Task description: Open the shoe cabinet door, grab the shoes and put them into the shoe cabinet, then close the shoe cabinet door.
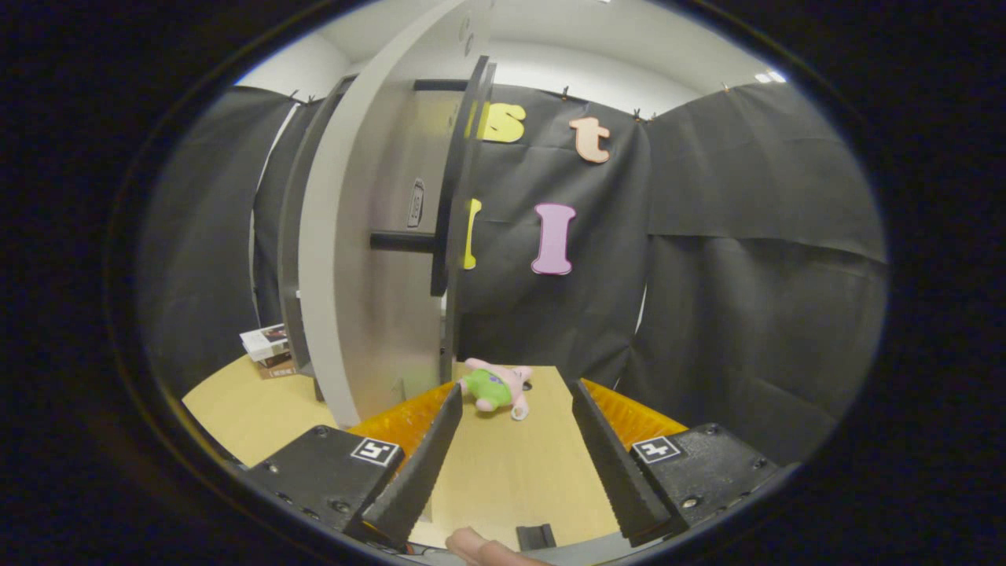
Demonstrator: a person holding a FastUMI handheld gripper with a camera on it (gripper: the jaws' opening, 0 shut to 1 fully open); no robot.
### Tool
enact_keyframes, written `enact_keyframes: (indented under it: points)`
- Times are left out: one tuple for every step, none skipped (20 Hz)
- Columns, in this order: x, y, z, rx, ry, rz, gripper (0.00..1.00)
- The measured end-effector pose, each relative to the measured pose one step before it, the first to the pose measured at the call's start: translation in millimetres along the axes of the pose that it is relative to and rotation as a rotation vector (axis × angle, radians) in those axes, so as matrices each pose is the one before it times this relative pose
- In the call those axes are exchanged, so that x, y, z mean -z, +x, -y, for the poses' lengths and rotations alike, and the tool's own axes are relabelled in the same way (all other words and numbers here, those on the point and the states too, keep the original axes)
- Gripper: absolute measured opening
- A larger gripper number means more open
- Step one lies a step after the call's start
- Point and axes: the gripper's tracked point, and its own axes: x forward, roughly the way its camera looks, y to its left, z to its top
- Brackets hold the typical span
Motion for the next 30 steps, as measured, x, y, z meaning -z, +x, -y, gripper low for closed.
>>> enact_keyframes:
  points:
    - [2.83, 0.37, -5.93, -0.02145, 0.02987, -0.00729, 0.93]
    - [1.66, 0.43, -5.75, -0.02019, 0.0226, -0.00345, 0.93]
    - [1.82, -0.05, -6.15, -0.01853, 0.0211, -0.00258, 0.92]
    - [2.3, -0.94, -7.99, -0.0169, 0.01363, 0.00255, 0.92]
    - [-0.74, -0.59, -5.8, -0.0059, -0.00162, 0.01135, 0.92]
    - [-1.49, -0.39, -5.13, 0.00363, -0.00665, 0.01362, 0.92]
    - [-1.03, -1.13, -4.01, 0.01224, -0.00669, 0.01298, 0.92]
    - [0.73, -0.11, -4.03, 0.01428, -0.00207, 0.01269, 0.92]
    - [0.49, -0.51, -4.82, 0.01151, 0.00231, 0.00888, 0.92]
    - [0.99, 0.8, -6.8, 0.00551, -0.00097, 0.00624, 0.92]
    - [-0.35, 0.23, -7.2, 0.00114, -0.00354, 0.00557, 0.92]
    - [0.66, 0.36, -8.72, -0.00257, -0.00448, 0.00578, 0.92]
    - [0.08, 0.67, -8.46, -0.0077, -0.00362, 0.00175, 0.92]
    - [1.81, 2.29, -7.93, -0.01052, 0.0019, -0.00138, 0.92]
    - [1.1, 1.46, -9.39, -0.0118, 0.00231, -0.00309, 0.92]
    - [2.88, 2.49, -8.12, -0.01117, 0.0008, -0.00773, 0.92]
    - [2.74, 2.4, -7.61, -0.01135, 0.00198, -0.0045, 0.92]
    - [2.1, 1.17, -7.06, -0.00728, -0.00018, -0.00443, 0.92]
    - [1.71, 3.56, -5.96, -0.00593, -0.00286, -0.00513, 0.92]
    - [1.09, 4.44, -7.1, -0.00764, -0.00288, -0.00566, 0.92]
    - [3.87, 6.1, -6.3, -0.00886, -0.00048, -0.01118, 0.92]
    - [3.61, 2.78, -6.22, -0.00836, 0.00192, -0.00799, 0.92]
    - [3.32, 2.18, -8.28, -0.00982, 0.00308, -0.00691, 0.92]
    - [0.64, 1.99, -6.47, -0.00358, -0.00097, -0.00237, 0.92]
    - [0.14, 2.48, -7.61, 0.00012, -0.00486, 0.0022, 0.92]
    - [-0.25, 2.54, -5.33, 0.00417, -0.00574, 0.00539, 0.92]
    - [-1.38, 3.49, -6.97, 0.00815, -0.00608, 0.00636, 0.92]
    - [-0.36, 4.73, -7.87, 0.01051, -0.00479, 0.00604, 0.92]
    - [0.06, 5.12, -10.18, 0.01118, -0.00077, 0.00717, 0.92]
    - [-0.18, 4.83, -9.54, 0.00289, -0.00878, 0.00197, 0.92]
